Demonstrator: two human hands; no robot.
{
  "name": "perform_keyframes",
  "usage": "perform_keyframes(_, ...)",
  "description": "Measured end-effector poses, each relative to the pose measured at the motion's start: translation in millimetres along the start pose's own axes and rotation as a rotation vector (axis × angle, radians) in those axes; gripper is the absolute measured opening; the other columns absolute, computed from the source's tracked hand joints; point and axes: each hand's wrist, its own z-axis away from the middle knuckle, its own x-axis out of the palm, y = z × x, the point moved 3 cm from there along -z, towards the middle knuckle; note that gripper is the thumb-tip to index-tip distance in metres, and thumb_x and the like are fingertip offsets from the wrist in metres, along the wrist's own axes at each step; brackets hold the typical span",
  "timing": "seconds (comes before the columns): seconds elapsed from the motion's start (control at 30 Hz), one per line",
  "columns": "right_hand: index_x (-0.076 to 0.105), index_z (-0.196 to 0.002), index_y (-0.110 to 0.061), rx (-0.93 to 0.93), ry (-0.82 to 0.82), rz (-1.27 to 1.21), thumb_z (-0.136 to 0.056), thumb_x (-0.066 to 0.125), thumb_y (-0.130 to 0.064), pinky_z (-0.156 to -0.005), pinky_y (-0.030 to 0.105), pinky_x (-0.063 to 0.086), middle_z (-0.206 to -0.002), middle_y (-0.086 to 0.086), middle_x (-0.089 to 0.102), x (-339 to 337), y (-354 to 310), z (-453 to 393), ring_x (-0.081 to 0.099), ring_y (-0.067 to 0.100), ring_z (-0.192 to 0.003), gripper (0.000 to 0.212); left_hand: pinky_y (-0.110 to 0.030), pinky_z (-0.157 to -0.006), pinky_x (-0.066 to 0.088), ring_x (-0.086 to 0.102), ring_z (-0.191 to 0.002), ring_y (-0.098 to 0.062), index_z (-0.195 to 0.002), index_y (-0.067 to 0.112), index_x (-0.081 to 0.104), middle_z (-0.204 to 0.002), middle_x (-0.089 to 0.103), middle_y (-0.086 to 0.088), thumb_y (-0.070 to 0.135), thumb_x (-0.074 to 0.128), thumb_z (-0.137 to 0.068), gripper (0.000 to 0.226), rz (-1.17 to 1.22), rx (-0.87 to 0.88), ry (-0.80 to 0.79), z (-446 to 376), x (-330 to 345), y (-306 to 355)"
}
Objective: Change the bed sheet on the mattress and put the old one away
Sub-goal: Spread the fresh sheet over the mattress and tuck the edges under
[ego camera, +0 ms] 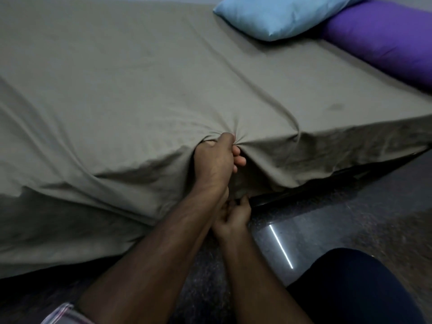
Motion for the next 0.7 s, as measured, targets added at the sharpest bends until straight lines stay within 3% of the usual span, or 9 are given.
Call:
perform_keyframes(0.03, 0.060, -0.124, -0.009, 0.002, 0.010, 0.043, -0.103, 0.036, -0.049, -0.063, 0.032, 0.058, -0.099, 0.015, 0.070, -8, 2, 4, 0.071, 0.028, -0.088, 0.051, -0.017, -0.035, 0.028, 0.036, -0.031, -0.011, -0.056, 0.011, 0.054, -0.041, 0.057, -0.002, 0.022, 0.056, -0.094, 0.039, 0.000, -0.010, -0.006, 0, 0, -1)
perform_keyframes(0.07, 0.056, -0.130, -0.006, 0.007, 0.039, 0.097, -0.104, 0.035, -0.051, -0.076, 0.037, 0.058, -0.109, 0.017, 0.067, -21, 7, 6, 0.067, 0.031, -0.103, 0.056, -0.017, -0.036, 0.028, 0.036, -0.031, -0.011, -0.057, 0.011, 0.055, -0.042, 0.058, -0.003, 0.023, 0.056, -0.094, 0.039, -0.002, -0.017, -0.012, 2, -1, -3)
perform_keyframes(0.13, 0.053, -0.137, -0.003, 0.006, 0.120, 0.213, -0.104, 0.034, -0.054, -0.104, 0.046, 0.048, -0.130, 0.019, 0.061, -40, 21, 13, 0.057, 0.033, -0.124, 0.064, -0.017, -0.036, 0.029, 0.038, -0.032, -0.010, -0.060, 0.012, 0.056, -0.047, 0.062, -0.003, 0.027, 0.055, -0.097, 0.040, 0.010, -0.048, -0.041, 6, -2, -11)
perform_keyframes(0.17, 0.054, -0.137, -0.004, 0.005, 0.147, 0.241, -0.103, 0.035, -0.054, -0.110, 0.048, 0.043, -0.133, 0.019, 0.060, -46, 30, 15, 0.056, 0.033, -0.127, 0.063, -0.018, -0.036, 0.028, 0.040, -0.032, -0.010, -0.063, 0.013, 0.058, -0.051, 0.065, -0.003, 0.031, 0.054, -0.099, 0.041, 0.014, -0.077, -0.073, 10, -4, -15)
perform_keyframes(0.3, 0.058, -0.125, -0.005, 0.025, 0.116, 0.224, -0.105, 0.038, -0.049, -0.105, 0.040, 0.045, -0.120, 0.016, 0.064, -37, 50, 32, 0.059, 0.030, -0.119, 0.053, -0.016, -0.040, 0.032, 0.054, -0.042, -0.011, -0.081, 0.014, 0.063, -0.074, 0.075, -0.003, 0.051, 0.048, -0.100, 0.044, -0.032, -0.242, -0.228, 28, -45, -22)
perform_keyframes(0.37, 0.057, -0.123, -0.008, 0.036, 0.080, 0.197, -0.105, 0.037, -0.048, -0.104, 0.039, 0.044, -0.118, 0.015, 0.063, -25, 55, 38, 0.058, 0.030, -0.118, 0.049, -0.016, -0.041, 0.035, 0.060, -0.048, -0.012, -0.089, 0.014, 0.065, -0.081, 0.077, -0.004, 0.061, 0.047, -0.096, 0.050, 0.002, -0.308, -0.176, 32, -86, -21)
perform_keyframes(0.47, 0.050, -0.138, -0.004, 0.051, 0.063, 0.178, -0.105, 0.033, -0.050, -0.113, 0.039, 0.038, -0.133, 0.017, 0.057, -19, 63, 38, 0.053, 0.031, -0.130, 0.060, -0.015, -0.042, 0.039, 0.066, -0.051, -0.011, -0.097, 0.013, 0.066, -0.079, 0.077, -0.001, 0.067, 0.047, -0.092, 0.057, 0.171, -0.367, -0.033, 31, -129, -18)
perform_keyframes(0.7, 0.047, -0.144, -0.001, 0.011, 0.087, 0.149, -0.104, 0.036, -0.049, -0.112, 0.039, 0.040, -0.143, 0.018, 0.053, -11, 69, 32, 0.053, 0.031, -0.131, 0.063, -0.014, -0.039, 0.043, 0.068, -0.050, -0.010, -0.093, 0.008, 0.066, -0.074, 0.076, -0.003, 0.060, 0.054, -0.094, 0.053, 0.314, -0.400, 0.006, 21, -124, -10)
